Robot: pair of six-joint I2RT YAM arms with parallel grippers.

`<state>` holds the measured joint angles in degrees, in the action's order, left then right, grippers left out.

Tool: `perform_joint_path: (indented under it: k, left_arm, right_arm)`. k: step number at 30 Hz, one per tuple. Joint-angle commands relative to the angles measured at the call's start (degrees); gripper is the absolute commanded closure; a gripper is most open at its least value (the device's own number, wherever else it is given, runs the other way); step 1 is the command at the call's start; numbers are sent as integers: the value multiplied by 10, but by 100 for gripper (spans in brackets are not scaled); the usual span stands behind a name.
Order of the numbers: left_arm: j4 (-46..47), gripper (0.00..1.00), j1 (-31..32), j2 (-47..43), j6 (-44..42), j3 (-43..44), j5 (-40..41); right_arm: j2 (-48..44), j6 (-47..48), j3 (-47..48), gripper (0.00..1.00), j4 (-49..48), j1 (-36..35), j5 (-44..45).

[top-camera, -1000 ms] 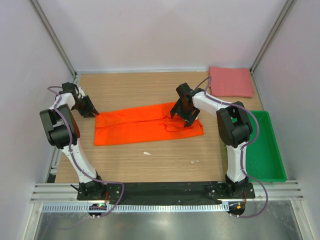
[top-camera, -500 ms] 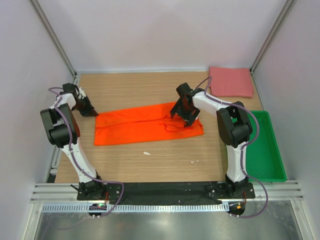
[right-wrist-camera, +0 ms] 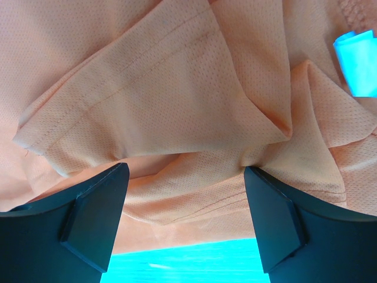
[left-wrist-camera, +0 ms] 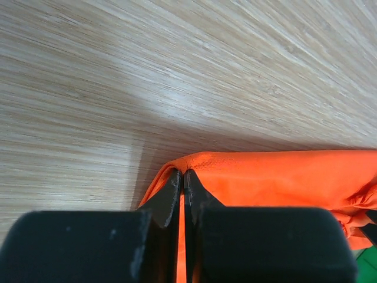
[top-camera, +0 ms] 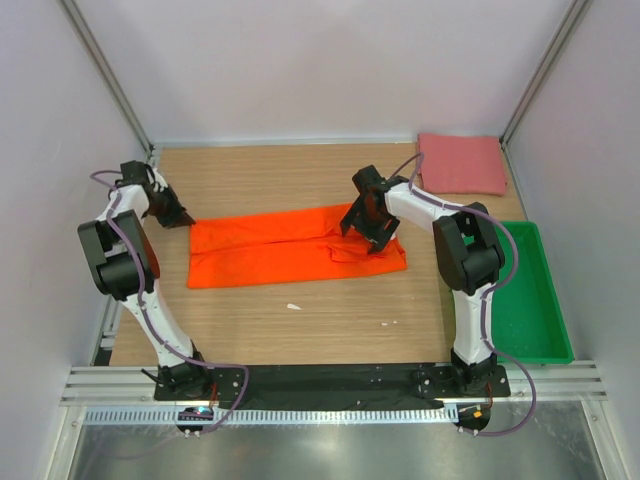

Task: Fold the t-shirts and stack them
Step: Fold the tshirt

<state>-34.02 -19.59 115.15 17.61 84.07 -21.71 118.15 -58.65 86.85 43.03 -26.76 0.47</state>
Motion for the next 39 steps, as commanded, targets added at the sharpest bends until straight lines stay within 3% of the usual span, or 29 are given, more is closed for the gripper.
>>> perform_joint_path:
  k: [1, 11, 21, 23, 24, 25, 27, 39]
  left_arm:
    - [20, 100, -5, -23, 9, 12, -10]
    - [47, 100, -17, 4, 29, 36, -76]
    - [98, 100, -19, 48, 45, 50, -89]
    - [112, 94, -21, 58, 52, 57, -109]
    - [114, 79, -22, 57, 50, 57, -107]
    - [121, 73, -22, 56, 46, 56, -105]
    - [113, 68, -22, 56, 37, 57, -95]
    - [97, 73, -22, 43, 9, 11, -89]
  right_arm:
    - [47, -6, -16, 15, -29, 0, 5]
    - [52, -5, -14, 15, -22, 0, 7]
    - [57, -6, -9, 15, -19, 0, 5]
    - [59, -4, -9, 15, -18, 0, 4]
    - [59, -3, -9, 15, -17, 0, 4]
    - [58, -3, -9, 15, -17, 0, 5]
    - [58, -2, -10, 15, -20, 0, 4]
    - [64, -9, -12, 15, -26, 0, 3]
